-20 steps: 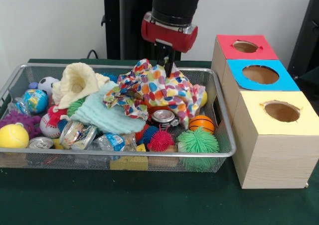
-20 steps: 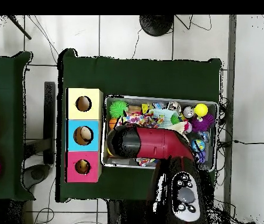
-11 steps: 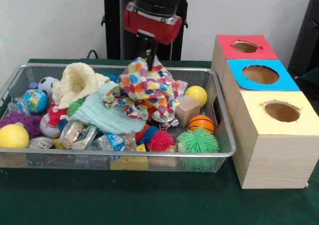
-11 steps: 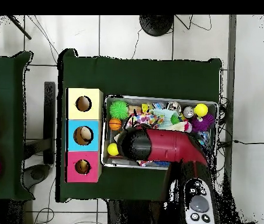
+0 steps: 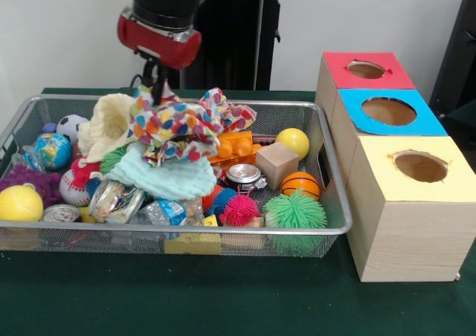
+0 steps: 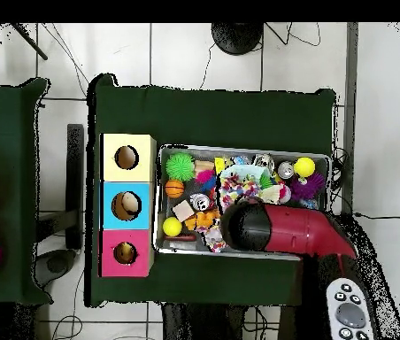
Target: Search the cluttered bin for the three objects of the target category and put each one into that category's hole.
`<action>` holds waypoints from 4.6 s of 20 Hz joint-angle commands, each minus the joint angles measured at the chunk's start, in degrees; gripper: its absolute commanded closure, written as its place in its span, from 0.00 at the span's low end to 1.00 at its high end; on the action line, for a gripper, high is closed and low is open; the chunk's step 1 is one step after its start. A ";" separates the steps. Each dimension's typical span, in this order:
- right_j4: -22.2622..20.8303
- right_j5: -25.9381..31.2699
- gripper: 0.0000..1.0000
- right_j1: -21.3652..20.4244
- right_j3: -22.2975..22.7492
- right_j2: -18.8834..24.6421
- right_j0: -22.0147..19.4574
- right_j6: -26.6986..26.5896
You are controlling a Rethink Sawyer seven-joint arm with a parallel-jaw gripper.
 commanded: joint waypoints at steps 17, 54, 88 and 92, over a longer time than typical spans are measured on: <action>-7.21 2.24 1.00 2.51 -3.36 9.73 -5.14 -9.63; 3.28 18.99 0.00 -1.09 -3.21 8.17 2.62 4.54; 6.13 -26.18 0.00 16.36 10.33 -1.49 10.96 14.72; 6.88 -28.46 0.00 18.74 9.56 -4.08 12.89 12.08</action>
